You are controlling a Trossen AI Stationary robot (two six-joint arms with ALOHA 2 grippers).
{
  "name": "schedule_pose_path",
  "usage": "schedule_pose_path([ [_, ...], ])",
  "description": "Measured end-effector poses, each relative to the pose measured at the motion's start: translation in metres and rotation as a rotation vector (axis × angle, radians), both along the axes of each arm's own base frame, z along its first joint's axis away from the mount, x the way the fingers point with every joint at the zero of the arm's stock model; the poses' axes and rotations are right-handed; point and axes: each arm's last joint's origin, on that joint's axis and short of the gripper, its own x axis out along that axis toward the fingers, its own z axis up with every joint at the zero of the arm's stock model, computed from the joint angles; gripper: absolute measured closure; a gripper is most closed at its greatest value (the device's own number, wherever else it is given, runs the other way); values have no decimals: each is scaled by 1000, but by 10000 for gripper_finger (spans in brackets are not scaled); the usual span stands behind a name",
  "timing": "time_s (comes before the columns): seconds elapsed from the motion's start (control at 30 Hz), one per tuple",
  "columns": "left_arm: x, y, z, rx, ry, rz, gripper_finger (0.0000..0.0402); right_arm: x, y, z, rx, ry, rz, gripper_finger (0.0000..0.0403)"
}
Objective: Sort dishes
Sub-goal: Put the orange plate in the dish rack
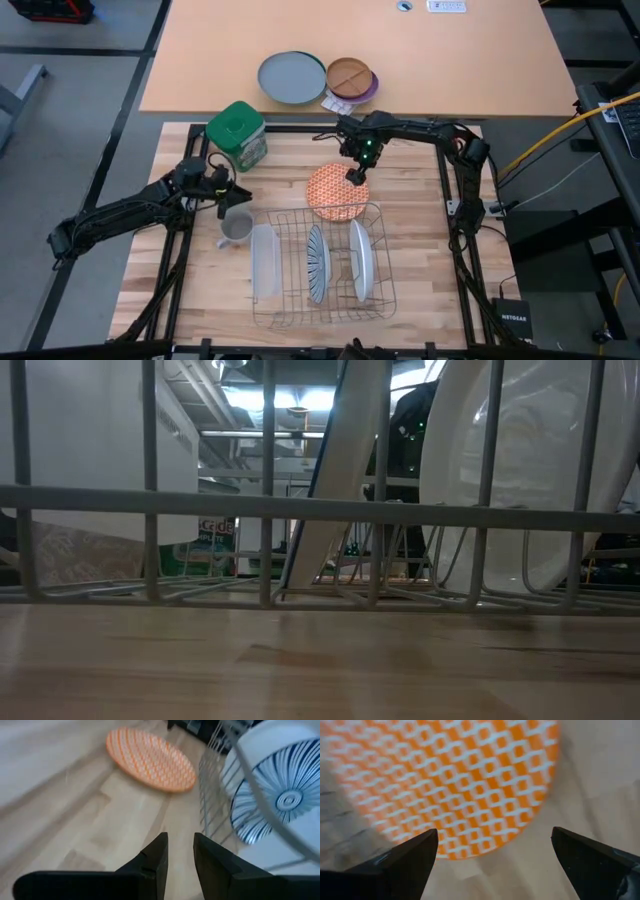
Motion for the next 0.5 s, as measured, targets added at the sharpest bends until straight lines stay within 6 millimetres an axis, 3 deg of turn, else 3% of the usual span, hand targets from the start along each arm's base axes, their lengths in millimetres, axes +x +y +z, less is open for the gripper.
schedule_pose_path([
  [0.3, 5, 3, 14, 46, -140, 25, 320, -12, -23, 1, 81, -73, -69, 10],
  [0.5, 5, 3, 14, 31, -138, 29, 320, -11, -29, -17, 162, -53, -94, 11],
])
